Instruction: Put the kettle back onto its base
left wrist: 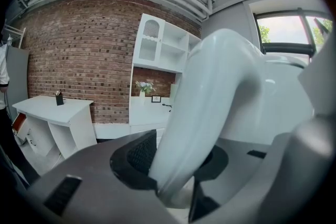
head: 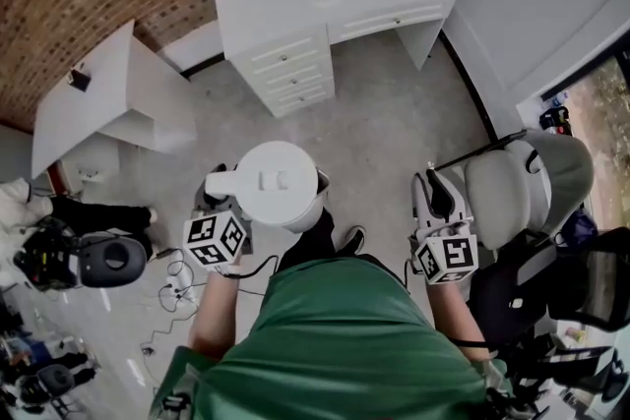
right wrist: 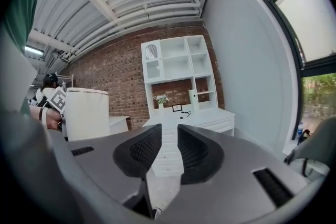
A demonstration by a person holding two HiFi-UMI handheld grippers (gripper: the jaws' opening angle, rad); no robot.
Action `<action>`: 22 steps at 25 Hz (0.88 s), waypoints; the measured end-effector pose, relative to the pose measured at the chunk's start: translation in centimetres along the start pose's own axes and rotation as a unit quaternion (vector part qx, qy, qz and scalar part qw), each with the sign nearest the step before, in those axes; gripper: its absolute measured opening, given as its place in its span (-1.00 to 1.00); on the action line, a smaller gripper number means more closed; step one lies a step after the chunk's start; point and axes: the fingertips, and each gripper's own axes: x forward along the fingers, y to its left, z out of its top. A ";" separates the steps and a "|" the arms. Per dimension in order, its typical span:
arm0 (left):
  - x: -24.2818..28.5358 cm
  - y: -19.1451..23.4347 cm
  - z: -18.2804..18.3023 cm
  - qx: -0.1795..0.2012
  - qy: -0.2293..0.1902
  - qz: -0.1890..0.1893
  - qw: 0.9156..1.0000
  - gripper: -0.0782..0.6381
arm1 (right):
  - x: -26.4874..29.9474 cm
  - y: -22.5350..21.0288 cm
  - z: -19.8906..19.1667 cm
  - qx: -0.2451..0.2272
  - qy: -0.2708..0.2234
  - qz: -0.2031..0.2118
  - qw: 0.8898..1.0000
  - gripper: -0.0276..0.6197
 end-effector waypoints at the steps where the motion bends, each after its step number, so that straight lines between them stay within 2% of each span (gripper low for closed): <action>1: 0.7 0.0 0.0 0.000 0.003 -0.002 1.000 -0.36 | 0.3 -0.2 0.0 0.001 0.003 -0.003 1.000 -0.59; 9: 8.2 0.0 2.2 0.001 0.009 -0.035 0.999 -0.36 | 4.4 -2.5 1.3 -0.003 0.015 -0.041 0.999 -0.60; 16: 17.6 1.2 6.6 0.057 0.005 -0.060 0.997 -0.36 | 11.8 -3.1 4.0 -0.026 0.027 -0.066 0.997 -0.60; 22: 24.7 3.1 9.0 0.033 0.007 -0.093 0.995 -0.36 | 17.8 -2.6 5.8 -0.035 0.038 -0.079 0.996 -0.63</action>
